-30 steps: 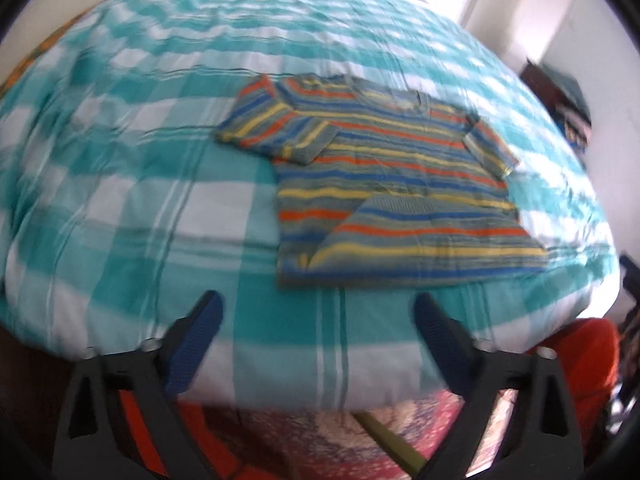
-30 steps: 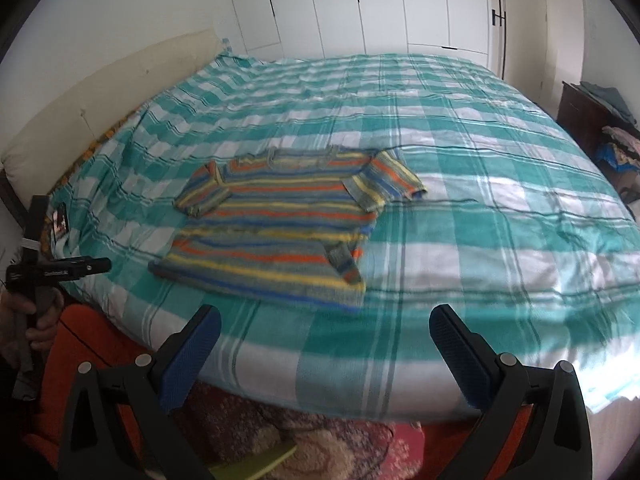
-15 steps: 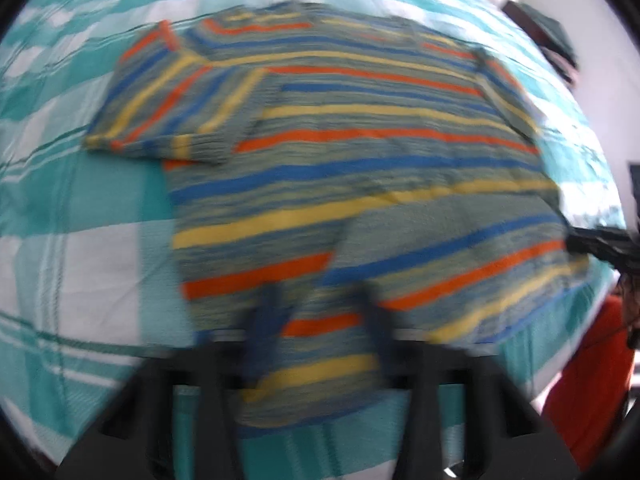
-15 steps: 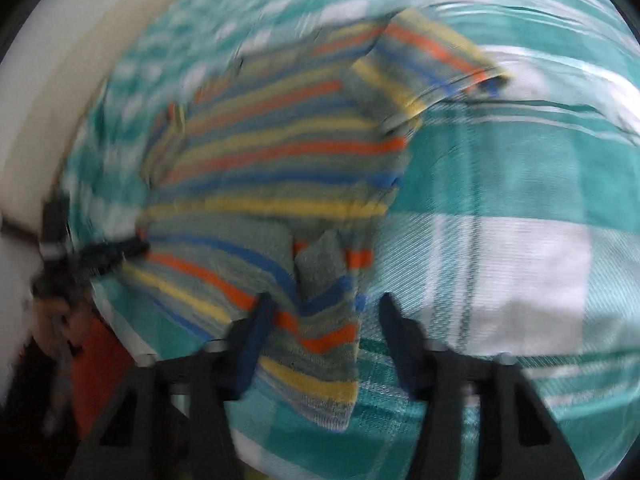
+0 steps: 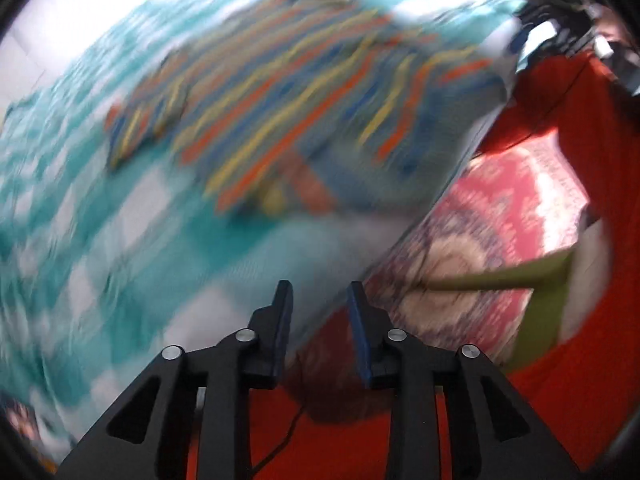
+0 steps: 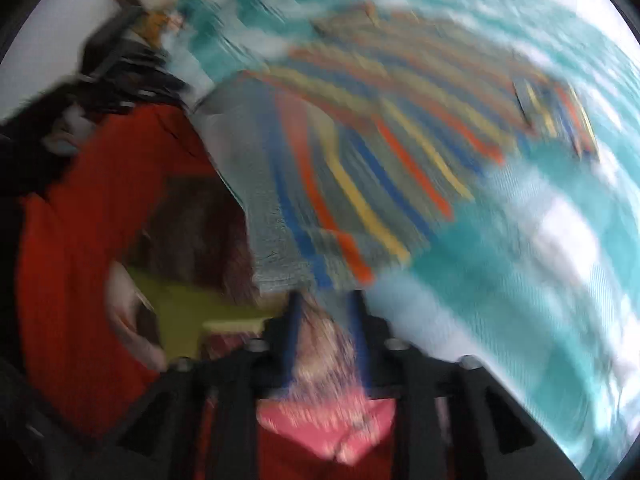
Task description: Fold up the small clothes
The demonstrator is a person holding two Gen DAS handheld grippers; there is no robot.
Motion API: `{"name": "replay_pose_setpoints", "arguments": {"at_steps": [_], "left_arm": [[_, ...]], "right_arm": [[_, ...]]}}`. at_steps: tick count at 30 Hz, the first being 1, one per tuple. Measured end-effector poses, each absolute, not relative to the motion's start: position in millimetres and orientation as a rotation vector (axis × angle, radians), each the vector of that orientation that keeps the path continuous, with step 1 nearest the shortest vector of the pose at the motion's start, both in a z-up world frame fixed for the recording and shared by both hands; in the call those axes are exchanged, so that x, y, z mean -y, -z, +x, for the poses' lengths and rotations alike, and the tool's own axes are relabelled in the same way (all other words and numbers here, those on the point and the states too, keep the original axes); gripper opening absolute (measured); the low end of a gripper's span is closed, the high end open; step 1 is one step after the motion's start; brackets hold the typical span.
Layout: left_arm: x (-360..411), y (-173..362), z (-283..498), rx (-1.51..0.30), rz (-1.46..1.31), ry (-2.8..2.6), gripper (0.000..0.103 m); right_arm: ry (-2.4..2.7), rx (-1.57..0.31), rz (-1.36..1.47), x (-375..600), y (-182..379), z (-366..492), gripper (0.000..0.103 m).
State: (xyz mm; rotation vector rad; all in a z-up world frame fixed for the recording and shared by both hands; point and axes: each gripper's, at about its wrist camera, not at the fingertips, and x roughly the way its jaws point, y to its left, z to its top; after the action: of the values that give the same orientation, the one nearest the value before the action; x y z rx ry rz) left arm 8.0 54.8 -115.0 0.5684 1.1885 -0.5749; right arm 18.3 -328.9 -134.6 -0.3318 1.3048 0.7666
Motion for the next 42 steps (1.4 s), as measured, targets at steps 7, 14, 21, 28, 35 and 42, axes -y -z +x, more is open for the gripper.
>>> {"name": "replay_pose_setpoints", "arguments": {"at_steps": [7,14,21,28,35,42], "left_arm": [[-101,116,47,-1.215,-0.125,0.344,0.071],[-6,94,92,-1.011,0.082,0.354,0.083],[33,165,94,-1.299,0.415,0.682,0.01],[-80,125,29,-1.371,0.374,0.62,0.015],[-119,143,44,-1.353,-0.129,0.37,0.076],[-44,187,48,-1.453,-0.089,0.416,0.004]], "right_arm": [[-0.539,-1.252,0.005,366,124,37,0.055],[-0.519,-1.261,0.224,340,141,35,0.055],[-0.498,-1.234,0.206,342,124,22,0.055],[-0.445,-1.271,0.164,365,113,-1,0.056],[-0.504,-1.331,0.315,359,142,20,0.057],[-0.588,-1.504,0.343,326,198,39,0.005]]}}
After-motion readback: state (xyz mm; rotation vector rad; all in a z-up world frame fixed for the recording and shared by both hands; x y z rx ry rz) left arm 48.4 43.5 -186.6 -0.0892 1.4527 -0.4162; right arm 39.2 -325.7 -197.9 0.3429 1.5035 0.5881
